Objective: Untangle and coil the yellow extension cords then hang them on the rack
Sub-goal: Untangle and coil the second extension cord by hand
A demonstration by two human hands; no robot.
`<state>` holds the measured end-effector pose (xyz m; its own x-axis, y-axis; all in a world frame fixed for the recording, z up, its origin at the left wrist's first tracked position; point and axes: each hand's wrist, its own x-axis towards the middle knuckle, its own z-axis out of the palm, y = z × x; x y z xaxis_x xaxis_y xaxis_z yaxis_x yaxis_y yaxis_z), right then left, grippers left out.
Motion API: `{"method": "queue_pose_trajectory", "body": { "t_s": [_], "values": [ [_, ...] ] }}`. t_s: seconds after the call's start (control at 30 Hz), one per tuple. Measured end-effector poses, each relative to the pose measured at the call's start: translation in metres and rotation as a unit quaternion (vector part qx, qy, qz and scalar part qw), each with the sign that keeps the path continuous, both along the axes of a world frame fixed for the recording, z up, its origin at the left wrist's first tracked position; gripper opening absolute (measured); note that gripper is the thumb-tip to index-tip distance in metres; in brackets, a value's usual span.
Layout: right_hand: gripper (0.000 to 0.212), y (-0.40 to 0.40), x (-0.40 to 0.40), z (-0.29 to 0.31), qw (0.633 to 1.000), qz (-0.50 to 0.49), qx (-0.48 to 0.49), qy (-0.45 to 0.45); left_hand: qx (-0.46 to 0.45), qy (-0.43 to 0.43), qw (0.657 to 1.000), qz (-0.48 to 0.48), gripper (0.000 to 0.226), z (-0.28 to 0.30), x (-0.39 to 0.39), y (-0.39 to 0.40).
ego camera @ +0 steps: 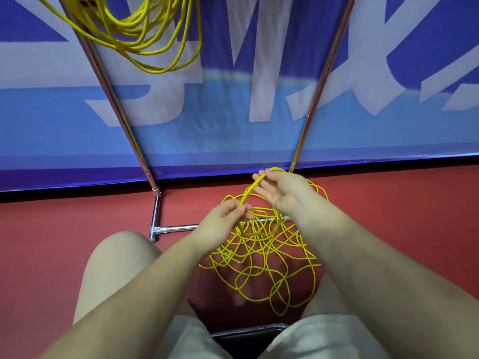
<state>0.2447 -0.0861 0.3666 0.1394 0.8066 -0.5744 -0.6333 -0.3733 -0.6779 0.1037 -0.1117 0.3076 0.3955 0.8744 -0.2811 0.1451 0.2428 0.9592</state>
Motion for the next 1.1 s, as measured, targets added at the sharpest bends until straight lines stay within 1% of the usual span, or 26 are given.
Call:
{"method": "queue_pose_trajectory", "body": {
  "t_s": [0.07, 0.1, 0.13, 0.17, 0.2, 0.23, 0.27, 0.3, 0.37, 0.4, 0.43, 0.47, 0.53, 0.57, 0.6, 0.63, 0.67, 0.7, 0.73, 0.77, 0.8, 0.87, 0.9, 1.0, 1.07, 1.1],
  "values": [
    [0.012, 0.0, 0.001, -0.001, 0.999, 0.009, 0.037, 0.009, 0.009, -0.004, 1.0, 0.011, 0.022, 0.005, 0.001, 0.003],
    [0.014, -0.002, 0.001, -0.003, 0.998, 0.03, 0.051, -0.005, 0.007, -0.016, 1.0, 0.025, 0.022, 0.007, 0.002, 0.005],
    [0.024, -0.005, 0.002, -0.007, 0.995, 0.069, 0.055, -0.045, 0.003, -0.027, 0.999, 0.043, 0.023, 0.01, 0.001, 0.007],
    [0.03, -0.01, 0.002, -0.013, 0.983, 0.125, 0.055, -0.119, -0.004, -0.035, 0.997, 0.064, 0.023, 0.013, 0.0, 0.009],
    [0.032, -0.016, 0.001, -0.019, 0.958, 0.187, 0.055, -0.21, -0.014, -0.042, 0.995, 0.084, 0.022, 0.015, -0.001, 0.011],
    [0.031, -0.022, 0.001, -0.026, 0.921, 0.242, 0.062, -0.299, -0.028, -0.055, 0.992, 0.106, 0.022, 0.015, -0.004, 0.013],
    [0.029, -0.029, 0.001, -0.033, 0.877, 0.289, 0.076, -0.376, -0.044, -0.074, 0.988, 0.128, 0.021, 0.016, -0.007, 0.016],
    [0.024, -0.035, 0.003, -0.043, 0.834, 0.328, 0.091, -0.435, -0.063, -0.098, 0.982, 0.151, 0.021, 0.017, -0.009, 0.019],
    [0.012, -0.044, 0.006, -0.059, 0.768, 0.375, 0.116, -0.506, -0.101, -0.147, 0.964, 0.196, 0.022, 0.02, -0.014, 0.025],
    [0.009, -0.048, 0.008, -0.065, 0.746, 0.381, 0.129, -0.53, -0.116, -0.167, 0.955, 0.215, 0.022, 0.021, -0.015, 0.028],
    [0.007, -0.05, 0.009, -0.069, 0.736, 0.378, 0.141, -0.543, -0.128, -0.182, 0.947, 0.231, 0.022, 0.022, -0.016, 0.03],
    [0.006, -0.05, 0.009, -0.07, 0.734, 0.372, 0.15, -0.548, -0.137, -0.197, 0.94, 0.242, 0.022, 0.023, -0.017, 0.032],
    [0.01, -0.049, 0.009, -0.069, 0.737, 0.353, 0.165, -0.551, -0.154, -0.239, 0.925, 0.251, 0.021, 0.026, -0.018, 0.033],
    [0.012, -0.048, 0.007, -0.067, 0.748, 0.343, 0.166, -0.544, -0.157, -0.255, 0.921, 0.248, 0.021, 0.026, -0.019, 0.034],
    [0.012, -0.045, 0.005, -0.063, 0.77, 0.33, 0.163, -0.522, -0.157, -0.258, 0.923, 0.238, 0.021, 0.025, -0.02, 0.034],
    [0.011, -0.043, 0.002, -0.059, 0.805, 0.309, 0.158, -0.481, -0.153, -0.242, 0.932, 0.221, 0.023, 0.022, -0.02, 0.033],
    [0.009, -0.041, 0.0, -0.052, 0.852, 0.277, 0.148, -0.42, -0.148, -0.212, 0.946, 0.194, 0.026, 0.02, -0.02, 0.031],
    [0.007, -0.038, -0.002, -0.046, 0.899, 0.237, 0.128, -0.346, -0.143, -0.173, 0.961, 0.163, 0.028, 0.016, -0.018, 0.027],
    [0.006, -0.034, -0.003, -0.04, 0.937, 0.197, 0.105, -0.268, -0.135, -0.135, 0.973, 0.13, 0.029, 0.012, -0.017, 0.022],
    [0.006, -0.029, -0.003, -0.034, 0.963, 0.161, 0.082, -0.198, -0.125, -0.102, 0.982, 0.098, 0.028, 0.008, -0.014, 0.017],
    [0.006, -0.024, -0.002, -0.028, 0.98, 0.128, 0.06, -0.136, -0.115, -0.081, 0.987, 0.071, 0.027, 0.004, -0.011, 0.01],
    [0.006, -0.016, 0.0, -0.018, 0.995, 0.078, 0.028, -0.052, -0.089, -0.055, 0.994, 0.04, 0.025, 0.001, -0.006, 0.0],
    [0.008, -0.012, 0.0, -0.014, 0.997, 0.066, 0.018, -0.034, -0.068, -0.043, 0.996, 0.031, 0.022, -0.001, -0.004, -0.003],
    [0.014, -0.006, 0.001, -0.005, 0.999, 0.044, 0.016, -0.015, 0.001, -0.011, 1.0, 0.012, 0.015, -0.002, -0.002, -0.002],
    [0.015, -0.004, 0.002, -0.003, 0.998, 0.049, 0.034, -0.011, 0.004, -0.02, 0.999, 0.028, 0.017, 0.001, 0.0, 0.002],
    [0.015, -0.004, 0.002, -0.004, 0.997, 0.065, 0.045, -0.026, 0.002, -0.025, 0.999, 0.043, 0.017, 0.004, 0.001, 0.004]
  ]
}}
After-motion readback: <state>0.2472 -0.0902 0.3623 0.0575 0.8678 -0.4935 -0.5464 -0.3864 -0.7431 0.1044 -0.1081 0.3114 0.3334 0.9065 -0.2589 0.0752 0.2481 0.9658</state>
